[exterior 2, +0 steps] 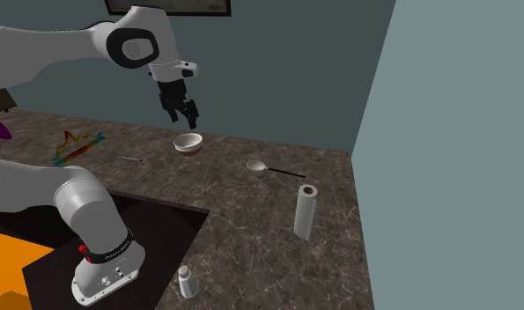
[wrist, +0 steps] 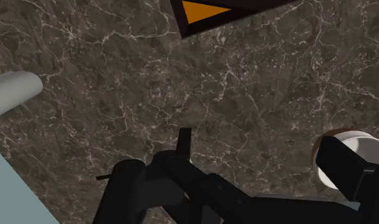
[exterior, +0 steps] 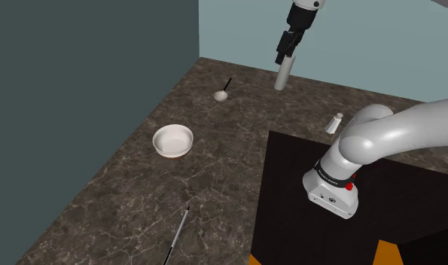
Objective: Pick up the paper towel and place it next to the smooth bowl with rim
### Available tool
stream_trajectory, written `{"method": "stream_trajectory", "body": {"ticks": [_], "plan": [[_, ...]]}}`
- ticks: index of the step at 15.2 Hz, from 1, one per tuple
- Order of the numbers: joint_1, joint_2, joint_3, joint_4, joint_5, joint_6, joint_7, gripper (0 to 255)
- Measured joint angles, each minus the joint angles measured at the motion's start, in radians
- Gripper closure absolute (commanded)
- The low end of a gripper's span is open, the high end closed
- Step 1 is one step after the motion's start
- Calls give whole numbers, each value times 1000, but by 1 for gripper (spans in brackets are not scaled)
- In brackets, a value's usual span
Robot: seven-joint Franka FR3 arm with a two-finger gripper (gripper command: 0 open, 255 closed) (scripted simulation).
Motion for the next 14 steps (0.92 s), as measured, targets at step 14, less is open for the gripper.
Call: {"method": "stream_trajectory", "body": {"ticks": [14], "plan": [[-70, 272, -214, 73, -98, 197, -227, 0]]}}
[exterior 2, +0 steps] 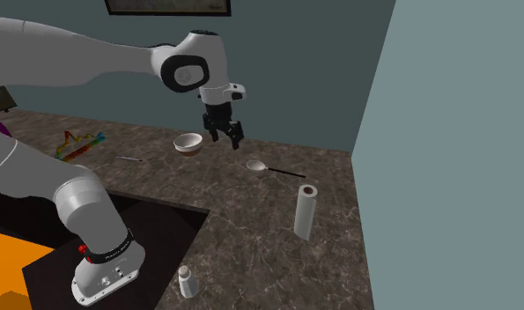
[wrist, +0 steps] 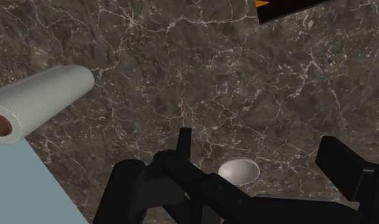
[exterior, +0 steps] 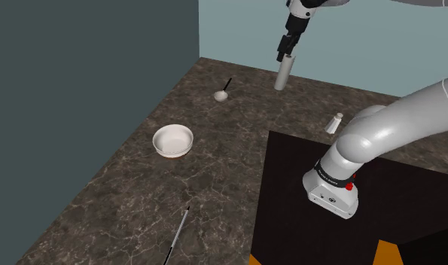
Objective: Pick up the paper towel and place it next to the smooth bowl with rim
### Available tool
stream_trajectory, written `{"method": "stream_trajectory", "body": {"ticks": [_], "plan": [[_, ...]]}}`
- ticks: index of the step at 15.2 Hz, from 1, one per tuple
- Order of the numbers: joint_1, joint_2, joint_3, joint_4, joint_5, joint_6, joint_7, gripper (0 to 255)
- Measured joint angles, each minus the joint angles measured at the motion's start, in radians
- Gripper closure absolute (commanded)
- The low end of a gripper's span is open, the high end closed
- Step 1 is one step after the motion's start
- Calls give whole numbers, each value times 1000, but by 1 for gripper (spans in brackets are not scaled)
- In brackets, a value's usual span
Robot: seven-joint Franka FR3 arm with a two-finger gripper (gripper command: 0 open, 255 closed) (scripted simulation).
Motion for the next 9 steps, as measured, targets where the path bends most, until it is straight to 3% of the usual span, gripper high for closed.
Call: {"method": "stream_trajectory", "body": {"ticks": [9], "plan": [[-28, 267, -145, 160, 27, 108, -180, 0]]}}
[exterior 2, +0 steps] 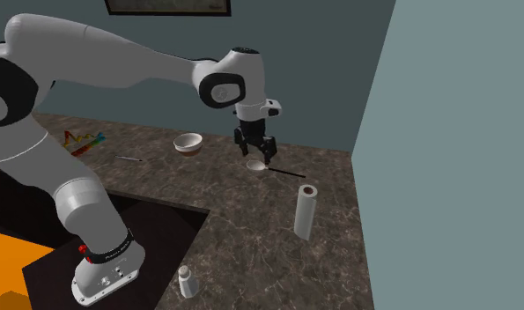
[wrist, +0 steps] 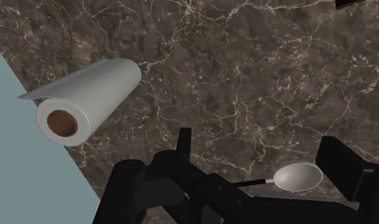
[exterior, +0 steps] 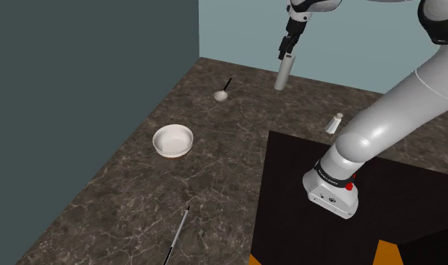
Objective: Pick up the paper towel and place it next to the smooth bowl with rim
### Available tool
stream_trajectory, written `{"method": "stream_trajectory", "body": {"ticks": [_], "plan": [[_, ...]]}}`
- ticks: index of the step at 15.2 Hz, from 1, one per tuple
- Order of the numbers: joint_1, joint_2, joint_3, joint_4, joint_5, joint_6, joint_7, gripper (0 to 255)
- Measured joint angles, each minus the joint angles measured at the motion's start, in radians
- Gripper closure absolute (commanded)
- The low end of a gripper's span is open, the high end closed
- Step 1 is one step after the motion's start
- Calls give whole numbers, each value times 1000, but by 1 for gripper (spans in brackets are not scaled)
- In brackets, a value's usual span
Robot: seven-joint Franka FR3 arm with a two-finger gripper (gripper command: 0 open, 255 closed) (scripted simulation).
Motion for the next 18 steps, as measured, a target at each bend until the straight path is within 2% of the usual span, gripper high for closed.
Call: {"method": "stream_trajectory", "body": {"ticks": [8, 14, 18], "plan": [[-50, 286, -92, 226, 120, 37, -183, 0], [-143, 524, -113, 450, 241, 21, -314, 0], [-165, 576, -109, 478, 266, 38, -337, 0]]}}
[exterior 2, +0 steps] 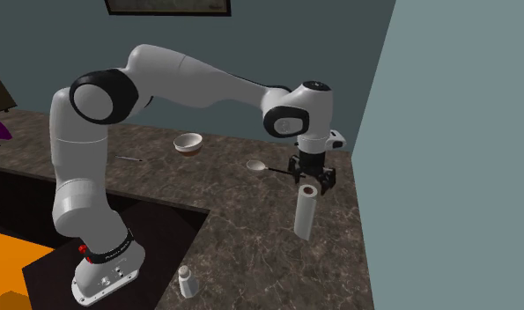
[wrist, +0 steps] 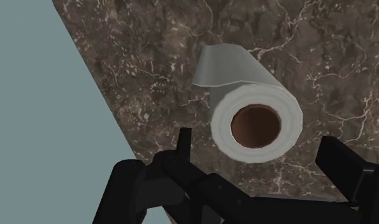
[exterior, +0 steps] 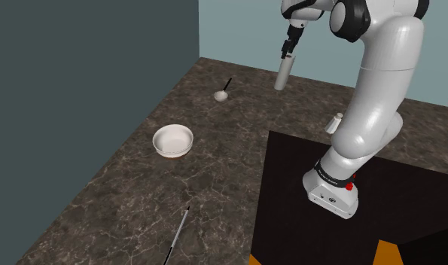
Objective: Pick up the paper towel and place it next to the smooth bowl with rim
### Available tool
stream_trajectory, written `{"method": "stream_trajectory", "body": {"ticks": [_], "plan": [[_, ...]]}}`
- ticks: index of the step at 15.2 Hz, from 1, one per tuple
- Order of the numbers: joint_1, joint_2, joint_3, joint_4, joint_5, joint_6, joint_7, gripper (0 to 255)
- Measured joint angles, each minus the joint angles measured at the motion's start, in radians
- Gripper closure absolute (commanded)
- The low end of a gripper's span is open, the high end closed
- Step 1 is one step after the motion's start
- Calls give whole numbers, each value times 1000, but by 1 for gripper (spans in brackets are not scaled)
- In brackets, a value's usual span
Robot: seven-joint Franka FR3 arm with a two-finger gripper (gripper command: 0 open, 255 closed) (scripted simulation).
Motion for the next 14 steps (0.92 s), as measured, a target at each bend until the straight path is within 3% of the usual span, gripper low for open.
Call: {"method": "stream_trajectory", "body": {"ticks": [11, 12, 14], "plan": [[-7, 35, 9, -28, 21, 59, -13, 0], [-7, 35, 9, -28, 21, 59, -13, 255], [-7, 34, 9, -28, 21, 59, -13, 255]]}}
